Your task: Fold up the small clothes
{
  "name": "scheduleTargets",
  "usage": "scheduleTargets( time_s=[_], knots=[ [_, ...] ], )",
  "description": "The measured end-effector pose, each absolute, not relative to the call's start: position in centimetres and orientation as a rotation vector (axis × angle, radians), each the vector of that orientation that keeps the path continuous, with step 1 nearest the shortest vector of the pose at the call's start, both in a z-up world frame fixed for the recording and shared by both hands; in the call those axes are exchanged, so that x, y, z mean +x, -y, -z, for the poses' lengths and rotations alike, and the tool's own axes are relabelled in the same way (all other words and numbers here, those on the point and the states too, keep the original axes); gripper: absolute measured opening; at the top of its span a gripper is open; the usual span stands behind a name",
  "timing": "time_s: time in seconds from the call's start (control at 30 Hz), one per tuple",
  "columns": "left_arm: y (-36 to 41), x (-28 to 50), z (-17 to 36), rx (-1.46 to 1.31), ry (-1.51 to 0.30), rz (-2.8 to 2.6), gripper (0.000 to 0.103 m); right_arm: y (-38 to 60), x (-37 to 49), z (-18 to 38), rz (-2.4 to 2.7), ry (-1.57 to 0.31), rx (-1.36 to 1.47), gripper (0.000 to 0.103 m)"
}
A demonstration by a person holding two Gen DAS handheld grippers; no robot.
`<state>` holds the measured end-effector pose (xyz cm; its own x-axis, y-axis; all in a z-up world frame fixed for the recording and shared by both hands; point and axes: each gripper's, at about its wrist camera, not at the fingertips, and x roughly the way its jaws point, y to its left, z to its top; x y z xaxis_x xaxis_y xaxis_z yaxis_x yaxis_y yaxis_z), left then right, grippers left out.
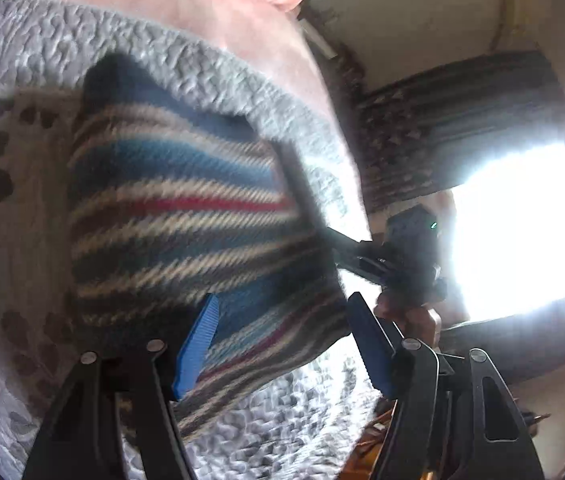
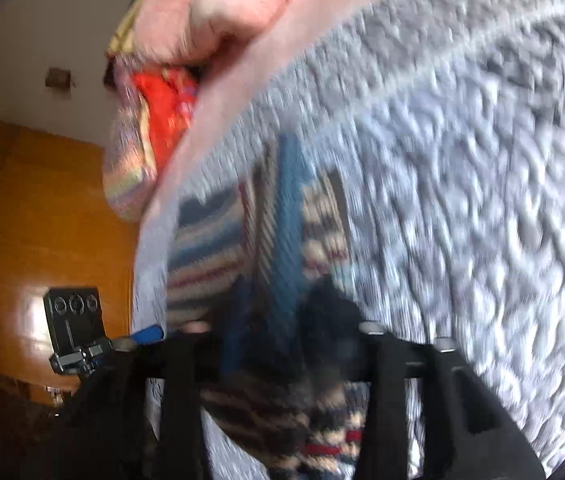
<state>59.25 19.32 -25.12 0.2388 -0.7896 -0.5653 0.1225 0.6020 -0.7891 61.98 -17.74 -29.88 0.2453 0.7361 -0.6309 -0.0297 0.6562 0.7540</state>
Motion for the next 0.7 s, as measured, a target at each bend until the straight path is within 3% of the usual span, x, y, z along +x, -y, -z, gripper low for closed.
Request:
scheduleTargets(
  time_s=[0.17, 0.23, 0.4, 0.5, 0.57, 0.7],
  knots=[
    [-21.1, 63.3, 24.9, -0.727, -1.149, 0.625, 0.067, 16.3, 66.0, 31.0, -0.541, -1.260, 0.723, 0.052],
    [-20.9, 64.3, 25.4, -0.718, -1.168, 0.615, 0.067, 14.7, 67.0, 32.0, -0.559, -1.317, 0.675, 0.024],
    [-19.4, 65.5, 27.9, -0.645, -1.227, 0.602, 0.067, 14.9, 65.8, 28.8, -0.514, -1.153, 0.537, 0.009],
    [-18.6, 65.8, 28.5, -0.629, -1.230, 0.603, 0.067, 15.4, 65.5, 31.7, -0.450, -1.226, 0.528, 0.011],
    [-18.2, 65.8, 28.2, -0.595, -1.240, 0.580, 0.067, 15.7, 65.6, 32.9, -0.442, -1.254, 0.551, 0.022],
    [-17.7, 65.0, 25.3, -0.588, -1.201, 0.649, 0.066, 17.3, 64.4, 29.3, -0.495, -1.151, 0.629, 0.027]
  ],
)
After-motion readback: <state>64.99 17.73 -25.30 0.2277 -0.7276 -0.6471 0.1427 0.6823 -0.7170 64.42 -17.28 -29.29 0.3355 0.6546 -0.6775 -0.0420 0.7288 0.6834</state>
